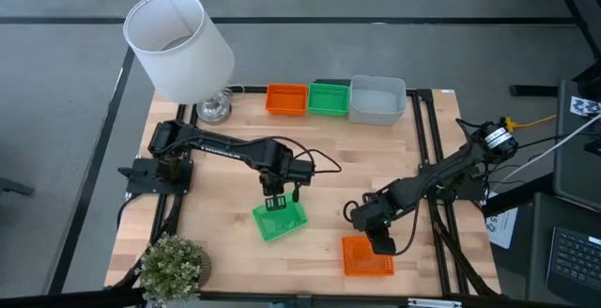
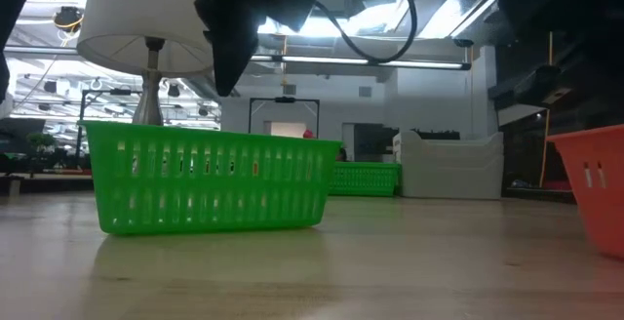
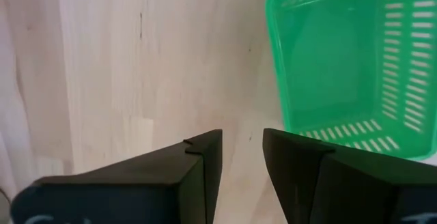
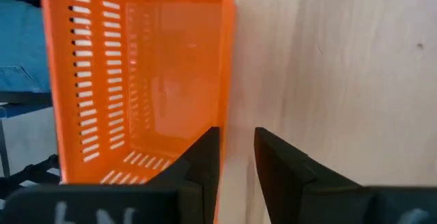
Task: Stack baskets by color
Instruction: Move the orange bin to the center of the table, then move the bottom green bin to the center
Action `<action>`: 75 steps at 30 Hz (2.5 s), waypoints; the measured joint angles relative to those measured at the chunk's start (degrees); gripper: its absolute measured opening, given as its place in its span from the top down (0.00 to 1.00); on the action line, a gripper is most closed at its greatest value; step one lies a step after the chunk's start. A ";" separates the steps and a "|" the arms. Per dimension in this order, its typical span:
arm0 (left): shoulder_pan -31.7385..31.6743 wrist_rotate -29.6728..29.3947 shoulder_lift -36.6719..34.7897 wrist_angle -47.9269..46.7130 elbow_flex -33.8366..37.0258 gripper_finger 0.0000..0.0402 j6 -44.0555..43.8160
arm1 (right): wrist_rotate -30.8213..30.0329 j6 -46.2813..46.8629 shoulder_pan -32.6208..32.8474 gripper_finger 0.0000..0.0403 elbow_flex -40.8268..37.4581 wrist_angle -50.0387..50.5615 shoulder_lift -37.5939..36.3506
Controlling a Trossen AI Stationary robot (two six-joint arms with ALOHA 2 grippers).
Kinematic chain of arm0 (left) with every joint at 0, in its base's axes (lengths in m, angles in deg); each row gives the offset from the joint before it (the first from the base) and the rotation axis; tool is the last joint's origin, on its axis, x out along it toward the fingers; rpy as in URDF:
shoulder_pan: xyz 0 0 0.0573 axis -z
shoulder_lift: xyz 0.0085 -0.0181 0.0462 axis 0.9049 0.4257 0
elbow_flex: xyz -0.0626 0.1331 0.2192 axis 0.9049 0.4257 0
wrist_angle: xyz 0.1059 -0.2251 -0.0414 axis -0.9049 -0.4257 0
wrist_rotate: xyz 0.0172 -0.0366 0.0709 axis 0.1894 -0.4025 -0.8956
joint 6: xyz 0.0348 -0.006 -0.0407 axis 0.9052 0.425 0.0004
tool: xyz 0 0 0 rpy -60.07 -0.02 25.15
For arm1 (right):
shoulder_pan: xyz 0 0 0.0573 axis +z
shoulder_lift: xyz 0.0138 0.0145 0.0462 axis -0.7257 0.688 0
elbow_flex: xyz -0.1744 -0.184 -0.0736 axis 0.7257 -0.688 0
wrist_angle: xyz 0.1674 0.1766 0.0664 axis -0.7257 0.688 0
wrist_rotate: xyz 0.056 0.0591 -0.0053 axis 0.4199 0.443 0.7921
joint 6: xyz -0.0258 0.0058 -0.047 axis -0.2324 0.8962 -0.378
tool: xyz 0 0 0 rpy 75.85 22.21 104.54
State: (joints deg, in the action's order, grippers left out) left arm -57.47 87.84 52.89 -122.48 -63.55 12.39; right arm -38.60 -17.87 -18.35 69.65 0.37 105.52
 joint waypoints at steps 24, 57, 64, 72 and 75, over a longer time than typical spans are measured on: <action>0.02 -0.28 0.00 0.02 0.04 0.75 1.91 | -4.43 1.56 7.11 0.77 1.10 -10.22 11.90; 16.04 -9.97 -1.09 -11.05 0.07 0.75 -15.71 | -7.90 -26.02 -38.17 0.77 2.41 -37.92 15.01; 16.00 -10.51 -1.09 -9.89 0.07 0.75 -15.82 | -1.21 -19.88 -41.07 0.77 2.56 -56.66 13.49; 16.06 -13.52 -1.09 -3.91 0.07 0.75 -14.40 | -2.61 -18.91 -40.79 0.77 2.56 -33.92 -1.90; 16.04 -13.53 -0.92 2.91 0.07 0.75 -11.82 | -9.89 -18.62 -39.83 0.77 2.58 -22.30 -10.67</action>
State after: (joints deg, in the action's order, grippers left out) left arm -41.43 74.31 51.97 -119.57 -63.49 0.57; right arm -48.50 -36.49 -58.18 72.23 -21.93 94.85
